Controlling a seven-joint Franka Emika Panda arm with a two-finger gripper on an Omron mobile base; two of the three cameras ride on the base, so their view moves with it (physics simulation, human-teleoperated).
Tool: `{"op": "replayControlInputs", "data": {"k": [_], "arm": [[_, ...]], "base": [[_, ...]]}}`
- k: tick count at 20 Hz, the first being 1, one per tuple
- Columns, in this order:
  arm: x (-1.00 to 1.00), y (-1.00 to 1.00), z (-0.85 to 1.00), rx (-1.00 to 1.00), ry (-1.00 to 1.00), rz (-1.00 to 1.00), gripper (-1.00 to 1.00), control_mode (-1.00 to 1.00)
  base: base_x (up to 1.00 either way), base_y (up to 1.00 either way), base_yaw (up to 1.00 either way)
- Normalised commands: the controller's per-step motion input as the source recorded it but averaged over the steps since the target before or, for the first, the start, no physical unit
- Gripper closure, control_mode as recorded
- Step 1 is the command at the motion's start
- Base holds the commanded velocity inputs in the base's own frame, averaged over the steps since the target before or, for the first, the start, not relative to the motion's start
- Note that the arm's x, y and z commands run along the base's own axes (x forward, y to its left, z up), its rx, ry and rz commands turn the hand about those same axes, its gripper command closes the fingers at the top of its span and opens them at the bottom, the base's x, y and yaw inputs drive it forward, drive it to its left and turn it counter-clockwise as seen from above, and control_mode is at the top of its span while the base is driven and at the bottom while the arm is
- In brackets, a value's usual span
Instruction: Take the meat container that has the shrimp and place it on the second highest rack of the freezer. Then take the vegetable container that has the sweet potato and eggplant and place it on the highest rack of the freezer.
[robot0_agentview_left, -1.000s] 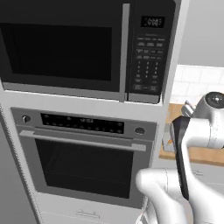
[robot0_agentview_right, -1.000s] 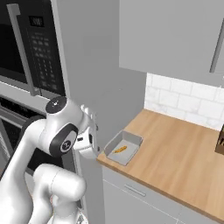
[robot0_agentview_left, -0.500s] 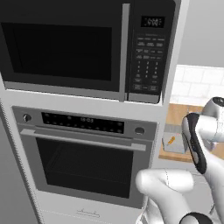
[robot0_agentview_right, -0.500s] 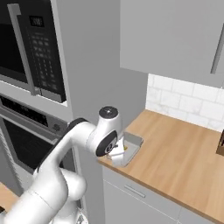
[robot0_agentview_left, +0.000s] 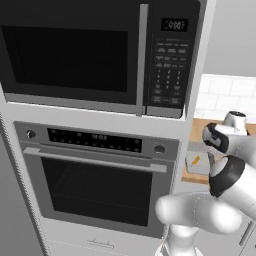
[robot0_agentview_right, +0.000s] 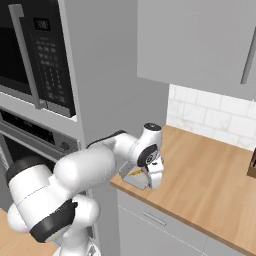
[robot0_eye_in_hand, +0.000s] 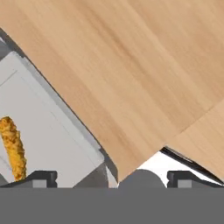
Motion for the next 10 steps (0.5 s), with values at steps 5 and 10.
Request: {"op": "replayControlInputs", "data": {"k": [5,10], "arm": [[0.13,-0.43,-0.23,0.18,-0.08,0.05,-1.0,-1.0],[0.02,0.09,-0.1,0.04,-0.01,0.0,-1.0,-1.0]], "base": [[0.0,0.0,0.0],[0.0,0.0,0.0]]}}
